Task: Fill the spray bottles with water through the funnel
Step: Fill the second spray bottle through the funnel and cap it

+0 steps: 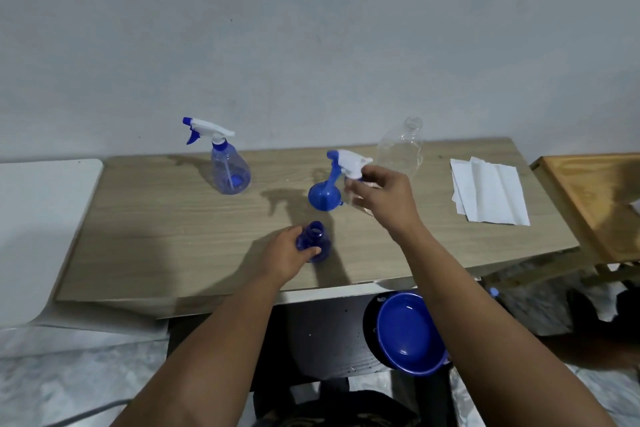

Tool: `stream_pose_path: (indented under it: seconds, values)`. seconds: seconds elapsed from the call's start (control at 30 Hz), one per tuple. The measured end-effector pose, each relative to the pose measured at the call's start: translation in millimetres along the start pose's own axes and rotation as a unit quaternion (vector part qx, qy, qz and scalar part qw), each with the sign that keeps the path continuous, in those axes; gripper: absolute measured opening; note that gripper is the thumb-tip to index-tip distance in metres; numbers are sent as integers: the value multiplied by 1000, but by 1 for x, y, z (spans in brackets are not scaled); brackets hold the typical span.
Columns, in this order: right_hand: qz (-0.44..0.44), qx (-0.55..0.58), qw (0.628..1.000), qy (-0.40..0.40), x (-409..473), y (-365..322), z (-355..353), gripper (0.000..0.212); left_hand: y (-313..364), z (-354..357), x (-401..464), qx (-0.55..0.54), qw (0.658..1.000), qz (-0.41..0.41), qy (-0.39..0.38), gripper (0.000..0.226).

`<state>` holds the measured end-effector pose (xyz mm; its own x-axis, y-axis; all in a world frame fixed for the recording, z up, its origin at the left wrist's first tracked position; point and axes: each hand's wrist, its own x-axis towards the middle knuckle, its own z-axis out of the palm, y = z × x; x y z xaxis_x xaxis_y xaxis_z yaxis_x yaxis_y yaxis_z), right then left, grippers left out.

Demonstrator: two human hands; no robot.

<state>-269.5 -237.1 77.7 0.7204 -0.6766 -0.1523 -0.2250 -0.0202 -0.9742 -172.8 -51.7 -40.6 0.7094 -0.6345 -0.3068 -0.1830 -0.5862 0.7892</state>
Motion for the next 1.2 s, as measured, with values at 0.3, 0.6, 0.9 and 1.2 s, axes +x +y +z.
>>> stream_pose_path:
  seconds: [0.3, 0.6, 0.9, 1.2]
  values:
    - [-40, 45, 998, -3, -11, -10, 36, 26, 6, -3, -1, -8, 1000, -14, -6, 58]
    - [-65, 24, 998, -10, -6, 1, 41, 27, 7, -4, -2, -10, 1000, -14, -10, 60]
    - [-34, -30, 991, -125, -17, 71, 54, 35, 1, 0, 0, -2, 998, -61, -9, 33]
    - [-20, 39, 993, -110, -18, 92, 49, 33, 1, 1, 1, 9, 1000, -22, 4, 28]
